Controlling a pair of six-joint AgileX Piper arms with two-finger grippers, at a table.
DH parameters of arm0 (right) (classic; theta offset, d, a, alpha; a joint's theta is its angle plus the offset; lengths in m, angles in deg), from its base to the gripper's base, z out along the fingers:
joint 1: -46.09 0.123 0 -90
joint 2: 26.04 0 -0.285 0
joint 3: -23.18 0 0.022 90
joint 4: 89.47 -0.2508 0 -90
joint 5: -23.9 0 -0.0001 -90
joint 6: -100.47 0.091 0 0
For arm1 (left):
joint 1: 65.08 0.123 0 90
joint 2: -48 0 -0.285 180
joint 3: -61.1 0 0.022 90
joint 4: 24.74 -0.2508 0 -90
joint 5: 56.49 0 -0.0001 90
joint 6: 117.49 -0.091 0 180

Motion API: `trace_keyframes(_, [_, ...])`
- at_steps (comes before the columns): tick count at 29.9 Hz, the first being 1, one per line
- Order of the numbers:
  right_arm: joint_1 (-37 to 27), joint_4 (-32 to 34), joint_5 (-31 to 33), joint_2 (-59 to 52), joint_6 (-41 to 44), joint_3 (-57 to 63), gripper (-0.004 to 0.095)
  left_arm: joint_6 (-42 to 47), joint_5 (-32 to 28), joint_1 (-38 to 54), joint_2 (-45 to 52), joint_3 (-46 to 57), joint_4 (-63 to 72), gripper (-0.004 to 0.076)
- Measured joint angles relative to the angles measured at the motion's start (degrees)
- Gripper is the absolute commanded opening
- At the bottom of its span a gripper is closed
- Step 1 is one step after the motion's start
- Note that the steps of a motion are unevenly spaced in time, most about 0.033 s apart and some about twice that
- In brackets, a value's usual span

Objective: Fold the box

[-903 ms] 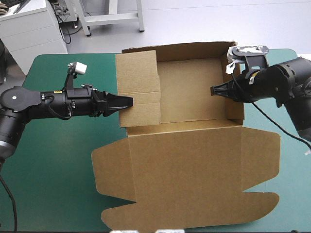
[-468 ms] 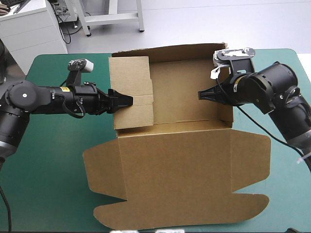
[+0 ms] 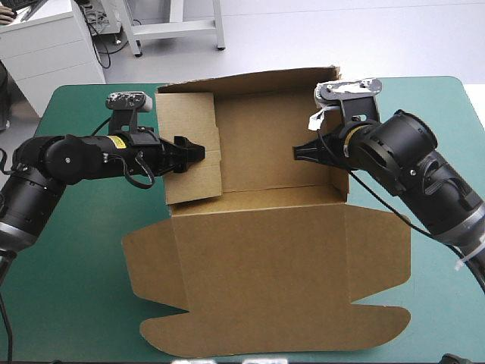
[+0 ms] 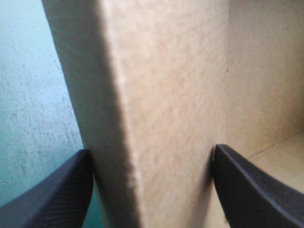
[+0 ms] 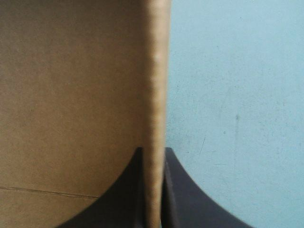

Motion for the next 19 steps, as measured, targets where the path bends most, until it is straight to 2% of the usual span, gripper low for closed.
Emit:
trace_keyframes(2, [0.20, 0.58, 0.00, 0.00, 0.74, 0.00, -0.0021, 1.58, -0.67, -0.42, 0.00, 0.00, -1.18, 0.0491])
trace_keyframes(5, [0.36, 1.09, 0.00, 0.00, 1.69, 0.00, -0.0022, 3.06, -1.57, -0.73, 0.00, 0.00, -1.58, 0.0393])
trace_keyframes(7, [0.36, 1.21, 0.00, 0.00, 1.79, 0.00, -0.0021, 3.54, -2.03, -0.73, 0.00, 0.00, -2.15, 0.0244])
trace_keyframes(9, [0.36, 1.58, 0.22, 0.08, 1.89, 0.00, -0.0022, 3.63, -2.26, -0.73, 0.00, 0.00, -2.80, 0.0016])
trace_keyframes(10, [0.36, 1.83, 0.28, 0.15, 1.89, 0.00, -0.0022, 3.32, -2.26, -0.73, 0.00, 0.00, -3.19, -0.0023])
trace_keyframes(19, [0.43, 1.71, 0.34, 2.12, 2.65, 0.00, -0.0022, 1.99, -1.60, -0.83, -0.71, 0.00, -9.15, -0.0032])
